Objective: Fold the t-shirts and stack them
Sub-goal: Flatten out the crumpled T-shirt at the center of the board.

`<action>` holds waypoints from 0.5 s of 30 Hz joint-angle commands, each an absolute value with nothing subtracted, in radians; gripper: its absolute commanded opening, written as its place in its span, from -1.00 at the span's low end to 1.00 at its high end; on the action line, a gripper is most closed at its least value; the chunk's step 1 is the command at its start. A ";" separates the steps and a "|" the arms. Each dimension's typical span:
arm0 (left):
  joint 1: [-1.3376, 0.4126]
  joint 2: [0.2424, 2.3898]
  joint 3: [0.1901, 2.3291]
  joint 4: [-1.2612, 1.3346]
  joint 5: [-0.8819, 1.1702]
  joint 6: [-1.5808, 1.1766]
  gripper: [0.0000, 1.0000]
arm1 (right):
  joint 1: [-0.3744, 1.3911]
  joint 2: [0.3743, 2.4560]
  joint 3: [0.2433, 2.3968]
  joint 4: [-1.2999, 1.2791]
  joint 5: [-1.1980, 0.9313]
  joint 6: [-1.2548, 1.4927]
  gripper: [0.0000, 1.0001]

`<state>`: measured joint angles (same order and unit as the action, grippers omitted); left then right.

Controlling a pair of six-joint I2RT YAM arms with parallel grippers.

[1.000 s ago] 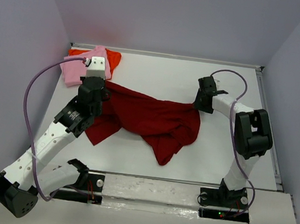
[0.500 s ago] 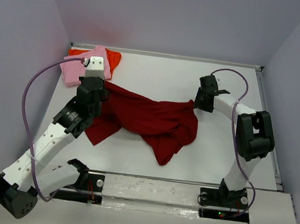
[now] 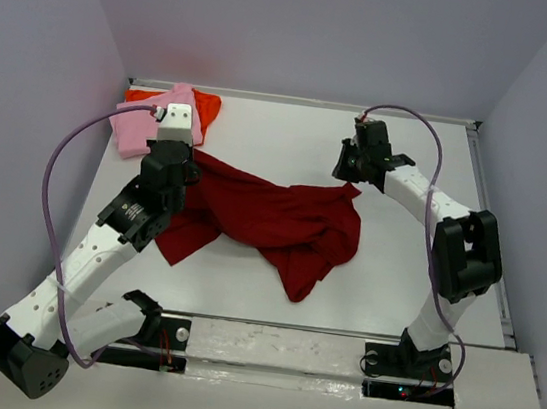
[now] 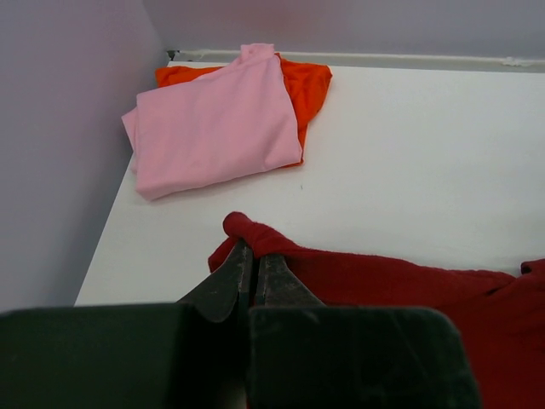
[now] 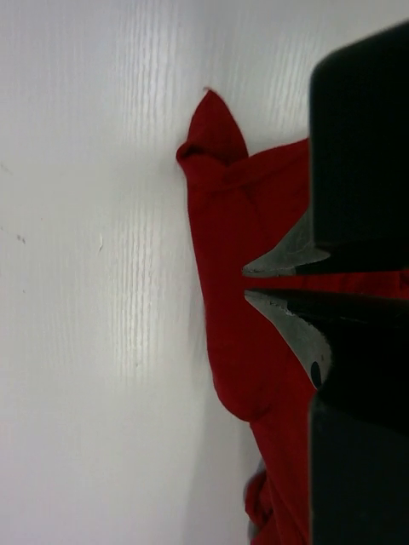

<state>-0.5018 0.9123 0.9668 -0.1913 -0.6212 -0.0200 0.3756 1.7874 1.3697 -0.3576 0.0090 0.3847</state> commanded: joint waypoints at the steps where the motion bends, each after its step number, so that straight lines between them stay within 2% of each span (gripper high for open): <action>1: -0.497 0.905 0.966 -0.141 -0.624 -0.026 -1.00 | 0.390 1.850 1.387 -0.287 -0.092 0.396 -0.67; 15: -0.497 0.907 0.968 -0.140 -0.617 -0.025 -1.00 | 0.390 1.916 1.342 -0.256 -0.006 0.394 -0.67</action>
<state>-0.5018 0.9123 0.9665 -0.1913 -0.6071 -0.0200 0.3893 1.9179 1.3266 -0.2874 -0.0429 0.4107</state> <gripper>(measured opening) 0.037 0.166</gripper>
